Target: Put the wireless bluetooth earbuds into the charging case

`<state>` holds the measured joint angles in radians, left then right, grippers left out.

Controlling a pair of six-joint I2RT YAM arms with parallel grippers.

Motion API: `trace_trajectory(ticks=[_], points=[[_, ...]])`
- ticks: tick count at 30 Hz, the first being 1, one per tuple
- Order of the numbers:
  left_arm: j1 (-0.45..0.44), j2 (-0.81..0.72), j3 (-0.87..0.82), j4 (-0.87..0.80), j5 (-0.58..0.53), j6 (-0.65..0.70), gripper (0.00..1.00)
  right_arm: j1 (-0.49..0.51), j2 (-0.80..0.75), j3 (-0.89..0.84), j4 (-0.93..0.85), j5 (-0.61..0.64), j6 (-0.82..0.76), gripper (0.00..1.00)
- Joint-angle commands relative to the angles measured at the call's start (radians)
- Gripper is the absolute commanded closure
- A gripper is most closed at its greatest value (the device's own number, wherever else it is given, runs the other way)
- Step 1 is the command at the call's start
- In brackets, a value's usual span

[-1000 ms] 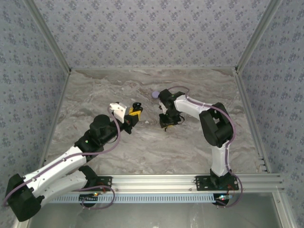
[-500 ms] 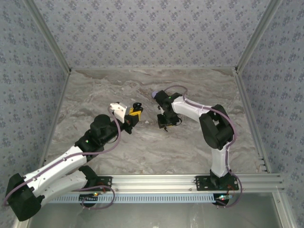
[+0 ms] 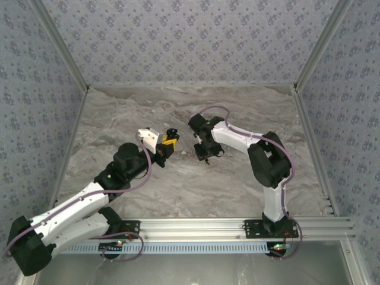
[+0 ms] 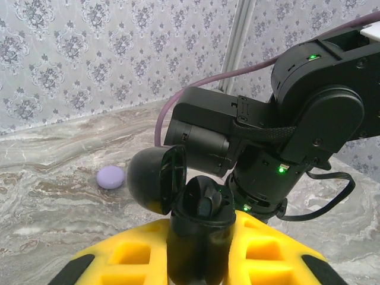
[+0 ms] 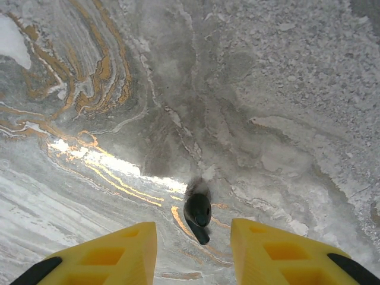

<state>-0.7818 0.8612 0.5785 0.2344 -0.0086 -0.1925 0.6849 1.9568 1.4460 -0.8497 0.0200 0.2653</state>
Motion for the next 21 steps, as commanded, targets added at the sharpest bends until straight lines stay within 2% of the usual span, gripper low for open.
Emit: trace_trajectory(ticks=[1, 21], points=[[-0.007, 0.006, 0.03, 0.021, 0.018, -0.009, 0.81, -0.004, 0.023, 0.021, -0.025, -0.026, -0.064, 0.61], [-0.007, 0.018, 0.046, 0.017, 0.023, -0.005, 0.81, -0.014, 0.096, 0.063, -0.056, -0.03, -0.121, 0.64]])
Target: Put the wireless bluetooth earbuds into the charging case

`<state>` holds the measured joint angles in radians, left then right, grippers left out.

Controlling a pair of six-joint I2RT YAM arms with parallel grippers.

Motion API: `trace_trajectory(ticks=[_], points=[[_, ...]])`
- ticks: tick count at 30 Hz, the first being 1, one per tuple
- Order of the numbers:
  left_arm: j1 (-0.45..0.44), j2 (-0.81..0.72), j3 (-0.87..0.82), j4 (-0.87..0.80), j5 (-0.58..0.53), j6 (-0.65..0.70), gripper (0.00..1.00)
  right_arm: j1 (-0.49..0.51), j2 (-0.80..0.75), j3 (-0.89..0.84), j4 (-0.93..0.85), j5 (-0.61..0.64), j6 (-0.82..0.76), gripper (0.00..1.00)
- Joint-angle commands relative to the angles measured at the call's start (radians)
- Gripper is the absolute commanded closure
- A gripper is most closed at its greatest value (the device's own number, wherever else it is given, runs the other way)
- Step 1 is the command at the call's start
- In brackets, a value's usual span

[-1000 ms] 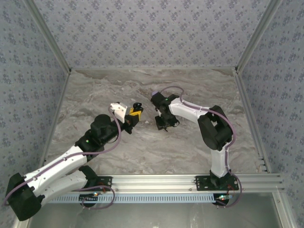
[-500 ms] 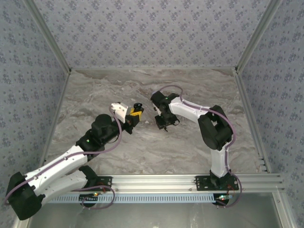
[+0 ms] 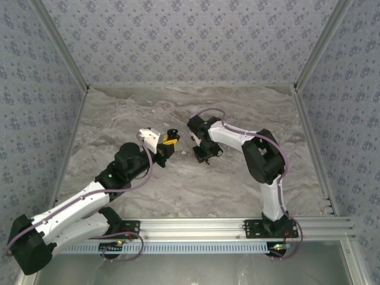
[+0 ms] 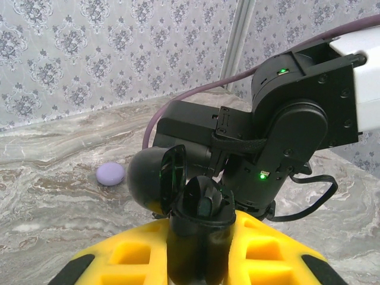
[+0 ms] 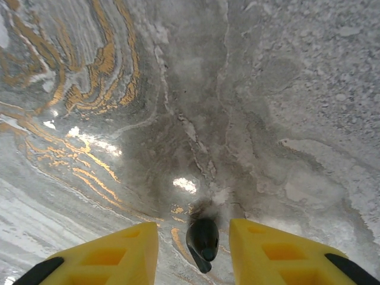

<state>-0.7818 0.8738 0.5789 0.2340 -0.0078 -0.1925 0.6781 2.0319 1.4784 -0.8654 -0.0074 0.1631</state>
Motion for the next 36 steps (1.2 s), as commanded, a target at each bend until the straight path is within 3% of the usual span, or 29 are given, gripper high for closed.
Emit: trace_trajectory(ticks=[1, 36], points=[[-0.007, 0.005, 0.045, 0.017, 0.022, -0.005, 0.81, -0.008, 0.024, 0.033, -0.042, -0.002, -0.02, 0.64], [-0.007, 0.014, 0.048, 0.008, 0.02, -0.007, 0.81, -0.025, 0.082, 0.007, -0.052, -0.009, 0.019, 0.82]])
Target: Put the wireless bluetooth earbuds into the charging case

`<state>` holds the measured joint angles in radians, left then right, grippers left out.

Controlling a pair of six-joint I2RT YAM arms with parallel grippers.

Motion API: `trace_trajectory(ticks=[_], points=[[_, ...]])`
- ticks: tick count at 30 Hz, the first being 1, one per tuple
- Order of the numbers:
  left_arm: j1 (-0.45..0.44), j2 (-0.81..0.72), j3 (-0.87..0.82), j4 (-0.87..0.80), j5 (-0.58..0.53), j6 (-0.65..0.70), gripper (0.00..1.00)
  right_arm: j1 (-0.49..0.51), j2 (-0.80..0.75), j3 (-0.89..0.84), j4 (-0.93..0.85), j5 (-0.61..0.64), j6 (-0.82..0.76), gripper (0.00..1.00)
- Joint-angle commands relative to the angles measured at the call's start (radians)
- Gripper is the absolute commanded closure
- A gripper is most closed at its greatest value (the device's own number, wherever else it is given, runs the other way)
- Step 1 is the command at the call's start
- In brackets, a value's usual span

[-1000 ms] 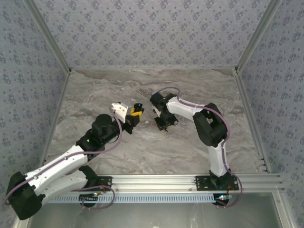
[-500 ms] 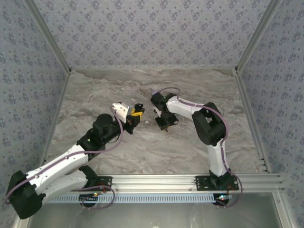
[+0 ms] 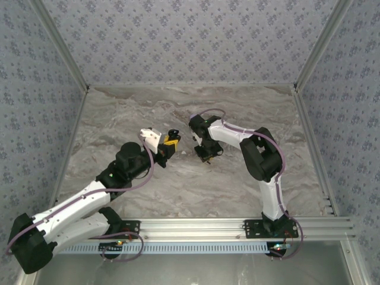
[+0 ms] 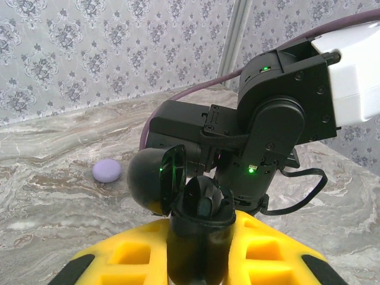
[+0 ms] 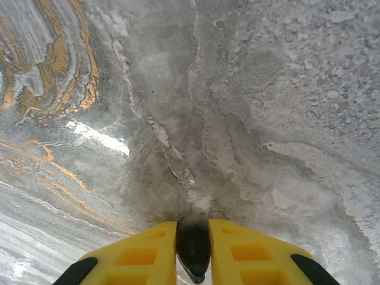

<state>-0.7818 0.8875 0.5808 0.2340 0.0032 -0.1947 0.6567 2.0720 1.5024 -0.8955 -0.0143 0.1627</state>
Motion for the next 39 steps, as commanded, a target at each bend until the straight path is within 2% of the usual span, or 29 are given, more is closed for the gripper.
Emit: trace_trajectory(ticks=[1, 4, 10, 20, 27, 39], points=[[-0.008, 0.001, 0.046, 0.006, 0.009, -0.005, 0.81, -0.009, 0.036, -0.022, -0.016, -0.009, 0.025, 0.82], [-0.007, 0.004, 0.046, 0.004, 0.011, -0.005, 0.81, -0.031, 0.01, -0.045, 0.007, -0.047, 0.035, 0.83], [-0.007, 0.032, 0.05, 0.009, 0.023, -0.016, 0.81, -0.11, -0.074, -0.127, 0.11, -0.205, 0.072, 0.83], [-0.009, 0.179, 0.054, 0.08, 0.047, -0.084, 0.82, -0.25, -0.242, -0.298, 0.334, -0.427, 0.152, 0.83], [-0.008, 0.275, 0.024, 0.206, 0.06, -0.143, 0.82, -0.321, -0.381, -0.417, 0.478, -0.565, 0.198, 0.83], [-0.01, 0.39, -0.04, 0.482, 0.097, -0.255, 0.82, -0.331, -0.627, -0.474, 0.677, -0.678, 0.275, 0.82]])
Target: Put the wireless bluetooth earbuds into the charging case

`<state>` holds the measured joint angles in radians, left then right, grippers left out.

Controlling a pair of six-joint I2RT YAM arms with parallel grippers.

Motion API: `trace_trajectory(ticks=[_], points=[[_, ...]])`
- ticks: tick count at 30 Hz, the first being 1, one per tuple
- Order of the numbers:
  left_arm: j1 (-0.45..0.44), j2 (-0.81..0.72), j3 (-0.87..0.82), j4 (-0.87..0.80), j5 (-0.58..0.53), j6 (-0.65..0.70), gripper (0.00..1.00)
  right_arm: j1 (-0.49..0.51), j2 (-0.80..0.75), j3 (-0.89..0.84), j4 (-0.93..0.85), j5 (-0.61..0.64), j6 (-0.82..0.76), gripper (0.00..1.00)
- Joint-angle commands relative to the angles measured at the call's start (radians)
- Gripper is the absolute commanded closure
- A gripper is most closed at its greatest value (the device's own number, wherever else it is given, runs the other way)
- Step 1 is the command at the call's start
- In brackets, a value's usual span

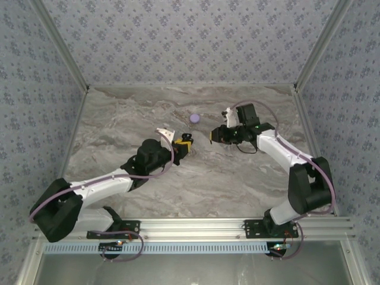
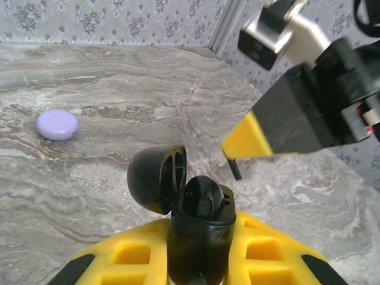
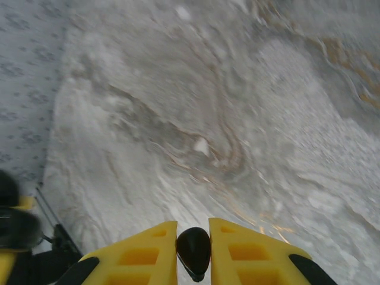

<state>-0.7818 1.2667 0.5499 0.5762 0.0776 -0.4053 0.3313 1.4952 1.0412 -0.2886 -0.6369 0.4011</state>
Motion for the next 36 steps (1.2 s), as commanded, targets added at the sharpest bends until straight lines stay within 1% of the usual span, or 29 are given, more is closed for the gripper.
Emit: trace_trajectory(ticks=[1, 7, 11, 15, 17, 25, 36], points=[[-0.011, 0.019, -0.014, 0.16, 0.023, -0.056, 0.82, -0.005, -0.068, -0.012, 0.084, -0.065, 0.045, 0.82], [-0.014, 0.073, -0.018, 0.28, 0.046, -0.102, 0.82, 0.006, -0.149, 0.003, 0.148, -0.108, 0.077, 0.82], [-0.02, 0.107, -0.02, 0.358, 0.059, -0.128, 0.82, 0.019, -0.179, 0.024, 0.156, -0.109, 0.077, 0.82], [-0.021, 0.137, -0.025, 0.471, 0.078, -0.166, 0.82, 0.032, -0.202, 0.029, 0.189, -0.109, 0.094, 0.81], [-0.024, 0.148, -0.019, 0.496, 0.088, -0.171, 0.82, 0.043, -0.207, 0.036, 0.197, -0.109, 0.098, 0.81], [-0.036, 0.16, 0.015, 0.495, 0.103, -0.166, 0.82, 0.085, -0.208, 0.052, 0.224, -0.099, 0.103, 0.81], [-0.038, 0.148, 0.042, 0.48, 0.096, -0.182, 0.82, 0.106, -0.204, 0.057, 0.219, -0.087, 0.093, 0.81]])
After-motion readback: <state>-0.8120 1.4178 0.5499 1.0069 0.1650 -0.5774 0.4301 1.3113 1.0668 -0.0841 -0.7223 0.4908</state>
